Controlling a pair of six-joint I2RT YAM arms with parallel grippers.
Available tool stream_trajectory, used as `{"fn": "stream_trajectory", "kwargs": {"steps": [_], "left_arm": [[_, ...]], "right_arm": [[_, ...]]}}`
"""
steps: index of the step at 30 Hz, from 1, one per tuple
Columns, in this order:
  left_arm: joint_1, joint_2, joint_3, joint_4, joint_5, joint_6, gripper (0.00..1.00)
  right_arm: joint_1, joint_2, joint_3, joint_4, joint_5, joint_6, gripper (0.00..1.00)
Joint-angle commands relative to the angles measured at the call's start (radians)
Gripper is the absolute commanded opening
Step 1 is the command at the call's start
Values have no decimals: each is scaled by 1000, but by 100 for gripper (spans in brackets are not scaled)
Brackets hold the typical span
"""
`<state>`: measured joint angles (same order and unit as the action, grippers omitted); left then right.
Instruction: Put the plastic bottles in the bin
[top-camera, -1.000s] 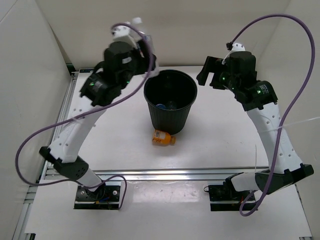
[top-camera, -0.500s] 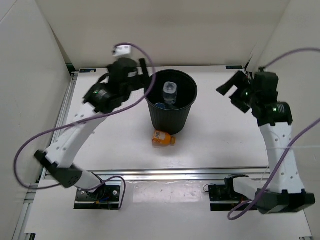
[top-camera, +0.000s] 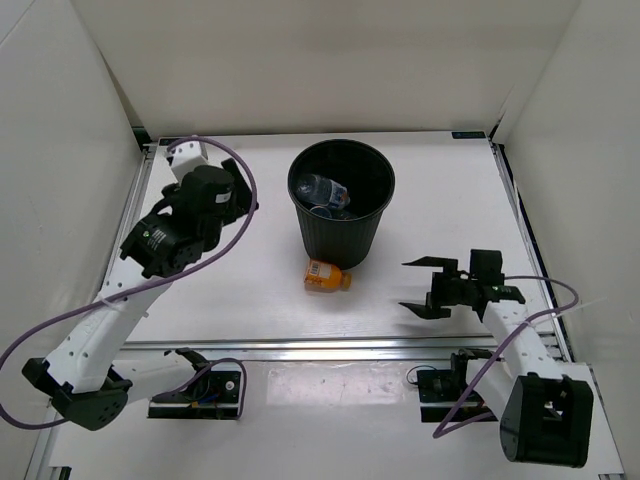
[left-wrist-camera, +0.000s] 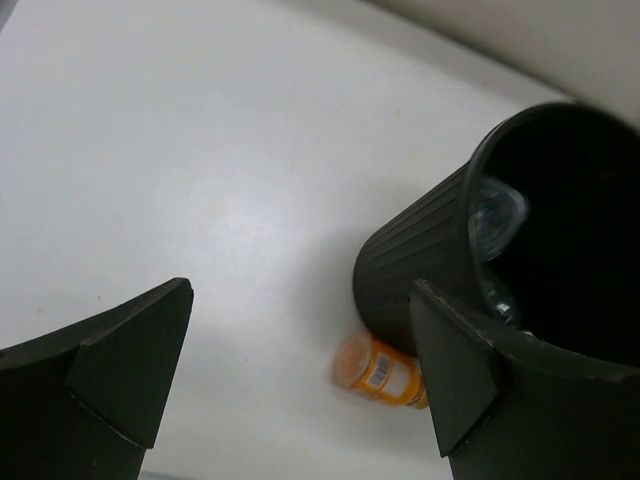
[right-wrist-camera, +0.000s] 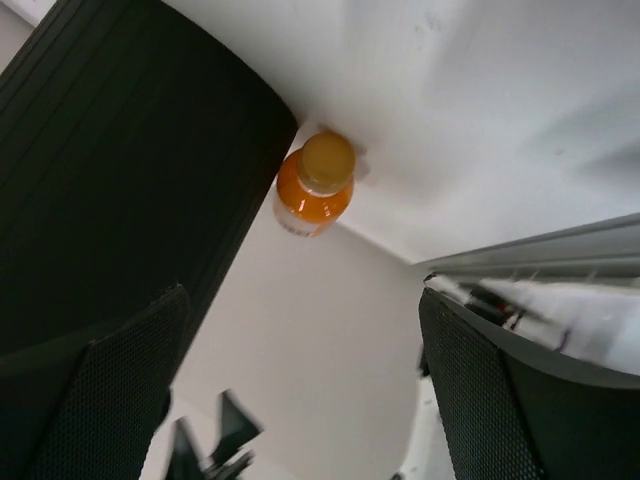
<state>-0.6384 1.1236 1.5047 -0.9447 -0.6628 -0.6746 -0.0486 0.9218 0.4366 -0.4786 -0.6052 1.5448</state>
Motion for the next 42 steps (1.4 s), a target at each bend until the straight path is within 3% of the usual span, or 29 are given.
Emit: {"fn": "stream_trajectory", "kwargs": {"steps": [1,6,10,13,25,29,35,42], "left_arm": [[3,-35,-41,-71,17,-80,100],[3,-44,-26,-124,37,-106,100],[3,-33,38,-149,46,-106,100],[3,-33,60,-163,46,-106,100],[3,-24,69,-242,46,-135,100],[3,-13,78,-261,37,-144,100],[3,-13,69,-270,46,-155,100],[3,-33,60,-302,46,-175,100]], "right_arm": [[53,23,-30,222,-88,260,99],[241,176,-4,297,-45,406,100],[331,475,188,230,-99,338,100],[372,569,244,224,-120,343,100],[417,726,297,264,-84,351,100],[437,805,352,264,-84,351,95],[472,855,478,51,-22,296,93],[504,876,573,-116,85,296,81]]}}
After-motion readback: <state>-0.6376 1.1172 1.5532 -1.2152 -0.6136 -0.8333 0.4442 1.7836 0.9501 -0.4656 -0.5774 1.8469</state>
